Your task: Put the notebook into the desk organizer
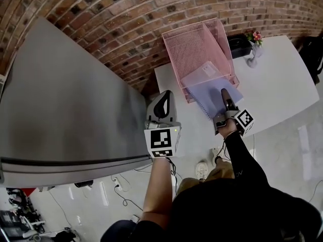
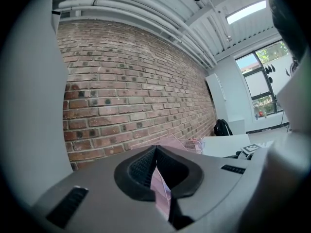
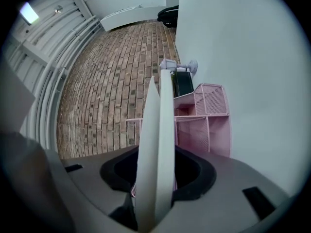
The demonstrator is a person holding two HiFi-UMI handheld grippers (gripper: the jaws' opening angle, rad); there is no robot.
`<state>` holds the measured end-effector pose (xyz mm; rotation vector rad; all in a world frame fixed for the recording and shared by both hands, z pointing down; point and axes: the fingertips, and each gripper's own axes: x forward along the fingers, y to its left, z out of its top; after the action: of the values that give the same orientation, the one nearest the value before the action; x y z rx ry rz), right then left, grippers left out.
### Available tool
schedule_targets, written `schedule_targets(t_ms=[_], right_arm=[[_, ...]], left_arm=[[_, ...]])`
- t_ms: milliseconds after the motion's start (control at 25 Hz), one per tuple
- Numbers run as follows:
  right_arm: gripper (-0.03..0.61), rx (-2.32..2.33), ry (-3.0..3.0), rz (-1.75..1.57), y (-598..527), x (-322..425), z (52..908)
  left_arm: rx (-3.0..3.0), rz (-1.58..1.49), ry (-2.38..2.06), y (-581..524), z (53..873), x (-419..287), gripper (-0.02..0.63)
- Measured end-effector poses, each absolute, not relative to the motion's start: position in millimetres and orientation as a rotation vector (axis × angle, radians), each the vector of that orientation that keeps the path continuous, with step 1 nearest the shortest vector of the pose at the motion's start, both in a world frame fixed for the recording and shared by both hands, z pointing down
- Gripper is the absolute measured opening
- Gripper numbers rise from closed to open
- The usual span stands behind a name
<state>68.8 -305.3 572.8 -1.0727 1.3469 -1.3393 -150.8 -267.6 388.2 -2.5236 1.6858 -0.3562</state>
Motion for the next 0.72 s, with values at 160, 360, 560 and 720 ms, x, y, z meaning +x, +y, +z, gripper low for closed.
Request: schedule_targets(t_ms=[160,360,560,720], right_arm=[[0.206,-1.068,1.412,-1.336,-317,56,563],[0.235,-1.110,1.490,-1.338,-329,47,562],[0.249,-1.155,1.617,-1.365,-332,31,565],[0.255,-1.140,1.700,-1.379,-329,19,568]], left_arm=[[-2.503,-0.344,1.709,-272,383,-156,0.015],[-2.492,-0.341,1.746,-280,384,-166,0.015],[-2.491,-0.331,1.772,-286,385,-170,0.015],[-2.493,-0.321,1.779,-289,388,-173,0.015]])
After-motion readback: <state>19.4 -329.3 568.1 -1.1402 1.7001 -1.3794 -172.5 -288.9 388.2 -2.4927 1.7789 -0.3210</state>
